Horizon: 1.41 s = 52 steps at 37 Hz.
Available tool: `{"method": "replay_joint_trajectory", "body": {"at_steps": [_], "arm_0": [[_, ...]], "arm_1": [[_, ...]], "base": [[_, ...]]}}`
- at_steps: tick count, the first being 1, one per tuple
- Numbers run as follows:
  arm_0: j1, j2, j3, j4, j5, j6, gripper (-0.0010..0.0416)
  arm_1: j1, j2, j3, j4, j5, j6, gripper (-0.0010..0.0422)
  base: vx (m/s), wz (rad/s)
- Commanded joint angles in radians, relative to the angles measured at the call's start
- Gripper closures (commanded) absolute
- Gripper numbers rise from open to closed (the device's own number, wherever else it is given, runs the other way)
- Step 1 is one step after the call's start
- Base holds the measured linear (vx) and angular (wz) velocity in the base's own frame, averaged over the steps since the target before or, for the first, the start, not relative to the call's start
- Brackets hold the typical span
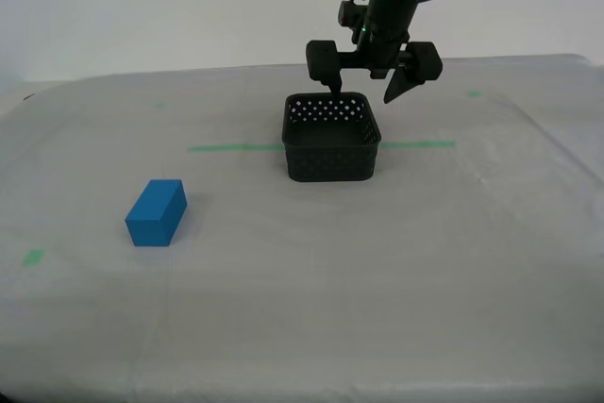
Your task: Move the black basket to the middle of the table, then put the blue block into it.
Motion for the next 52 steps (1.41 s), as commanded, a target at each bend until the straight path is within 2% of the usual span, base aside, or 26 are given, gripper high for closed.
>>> {"method": "replay_joint_trajectory", "body": {"at_steps": [1, 6, 12, 22, 35, 44, 52], "arm_0": [[0.0, -0.002, 0.036, -0.058, 0.004, -0.002, 0.0005], [0.001, -0.017, 0.052, -0.104, 0.003, -0.009, 0.0005], [0.001, -0.072, 0.018, -0.106, 0.005, -0.018, 0.0005], [-0.005, -0.229, -0.097, -0.105, 0.055, -0.018, 0.0005], [-0.075, -0.452, -0.251, -0.126, 0.053, -0.04, 0.0006], [-0.137, -0.583, -0.324, -0.187, 0.052, -0.107, 0.0006], [-0.208, -0.665, -0.373, -0.22, 0.053, -0.138, 0.0006]], "arm_1": [[0.0, 0.0, 0.001, 0.006, 0.0, 0.002, 0.0412], [0.0, 0.0, 0.001, 0.006, 0.0, 0.002, 0.0412], [0.0, 0.0, 0.001, 0.006, 0.0, 0.002, 0.0412], [0.0, 0.0, 0.001, 0.006, 0.0, 0.002, 0.0412], [0.0, 0.0, 0.001, 0.006, 0.0, 0.002, 0.0412], [0.0, 0.0, 0.001, 0.006, 0.0, 0.002, 0.0412], [0.0, 0.0, 0.0, 0.006, 0.0, 0.002, 0.0412]], "base": [[0.0, 0.0], [0.0, 0.0], [0.0, 0.0], [0.0, 0.0], [0.0, 0.0], [0.0, 0.0], [0.0, 0.0]]}}
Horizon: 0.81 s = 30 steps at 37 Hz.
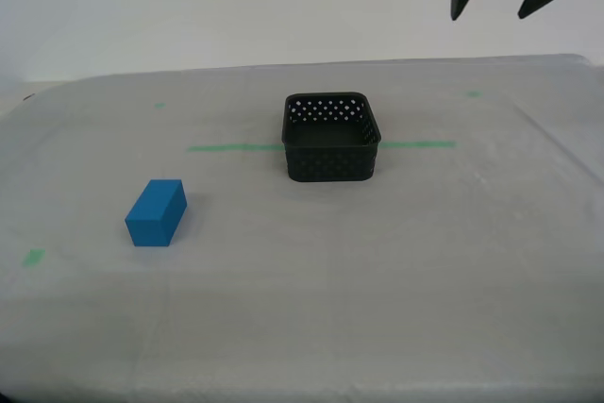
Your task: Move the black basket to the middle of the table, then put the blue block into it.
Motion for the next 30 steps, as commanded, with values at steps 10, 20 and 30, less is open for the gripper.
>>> {"method": "replay_joint_trajectory", "body": {"at_steps": [10, 20, 30], "arm_0": [[-0.115, -0.098, -0.075, -0.006, 0.002, -0.041, 0.0005], [-0.2, -0.14, -0.116, -0.006, 0.002, -0.092, 0.0006], [-0.225, -0.145, -0.124, 0.001, 0.01, -0.098, 0.0006]], "arm_1": [[0.0, 0.0, 0.0, 0.006, 0.0, 0.002, 0.0412], [0.0, 0.0, 0.001, 0.006, 0.0, 0.002, 0.0412], [0.0, 0.0, 0.001, 0.006, 0.0, 0.002, 0.0412]], "base": [[0.0, 0.0], [0.0, 0.0], [0.0, 0.0]]}}
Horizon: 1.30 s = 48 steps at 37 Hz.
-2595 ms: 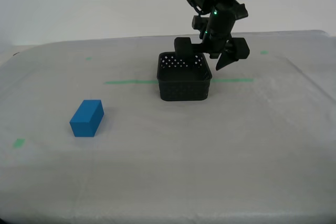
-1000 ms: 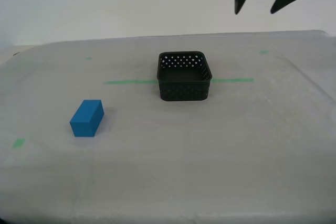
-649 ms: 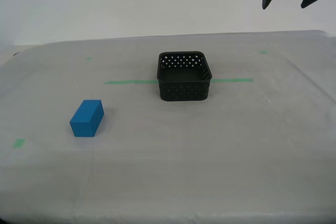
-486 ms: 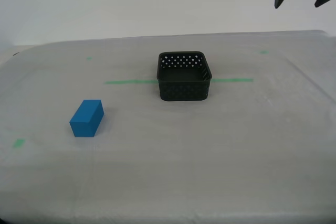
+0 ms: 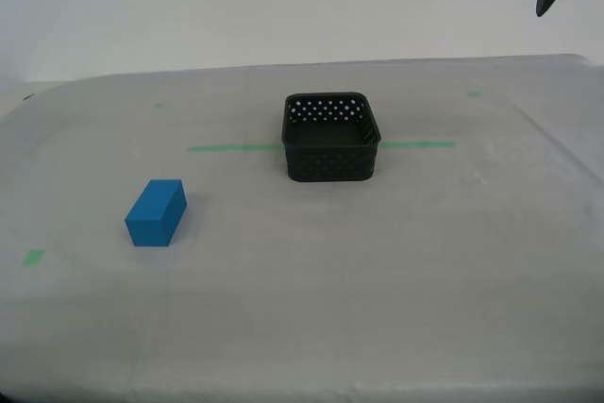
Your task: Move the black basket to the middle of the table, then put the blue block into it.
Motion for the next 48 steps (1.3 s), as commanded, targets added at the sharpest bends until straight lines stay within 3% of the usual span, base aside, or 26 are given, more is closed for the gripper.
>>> {"method": "replay_joint_trajectory", "body": {"at_steps": [1, 48], "arm_0": [[0.0, 0.0, 0.0, 0.001, 0.008, -0.001, 0.0006], [0.0, 0.0, 0.0, 0.001, 0.008, 0.001, 0.0007]], "arm_1": [[0.0, 0.0, 0.001, 0.006, 0.0, 0.002, 0.0412], [0.0, 0.0, 0.001, 0.006, 0.0, 0.002, 0.0412]], "base": [[0.0, 0.0], [0.0, 0.0]]}}
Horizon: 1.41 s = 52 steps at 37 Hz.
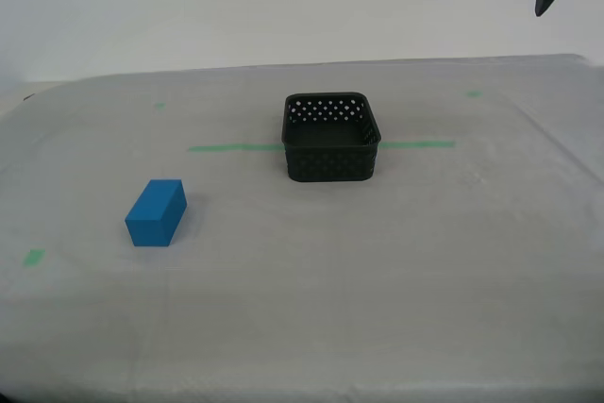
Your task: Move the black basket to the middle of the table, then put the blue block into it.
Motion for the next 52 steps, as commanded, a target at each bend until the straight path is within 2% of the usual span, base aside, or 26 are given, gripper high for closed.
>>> {"method": "replay_joint_trajectory", "body": {"at_steps": [1, 21, 27, 43, 47, 52], "arm_0": [[0.0, 0.0, 0.0, 0.0, 0.003, 0.001, 0.0007], [0.001, 0.0, 0.0, 0.0, 0.003, 0.001, 0.0007], [0.001, 0.0, 0.0, 0.0, 0.003, 0.001, 0.0007], [0.001, 0.0, 0.0, 0.0, 0.003, 0.002, 0.0007], [0.001, 0.0, 0.0, 0.0, 0.003, 0.002, 0.0007], [0.001, 0.0, 0.0, 0.0, 0.003, 0.002, 0.0007]], "arm_1": [[0.0, 0.0, 0.001, 0.006, 0.0, 0.002, 0.0412], [0.0, 0.0, 0.001, 0.006, 0.0, 0.001, 0.0412], [0.0, 0.0, 0.002, 0.005, 0.0, -0.056, 0.0412], [-0.002, 0.0, 0.01, -0.057, 0.001, -0.069, 0.0412], [-0.002, -0.002, 0.01, -0.057, 0.035, -0.066, 0.0412], [-0.007, -0.002, 0.01, -0.078, 0.059, -0.069, 0.0412]], "base": [[0.0, 0.0], [0.0, 0.0], [0.0, 0.0], [0.0, 0.0], [0.0, 0.0], [0.0, 0.0]]}}
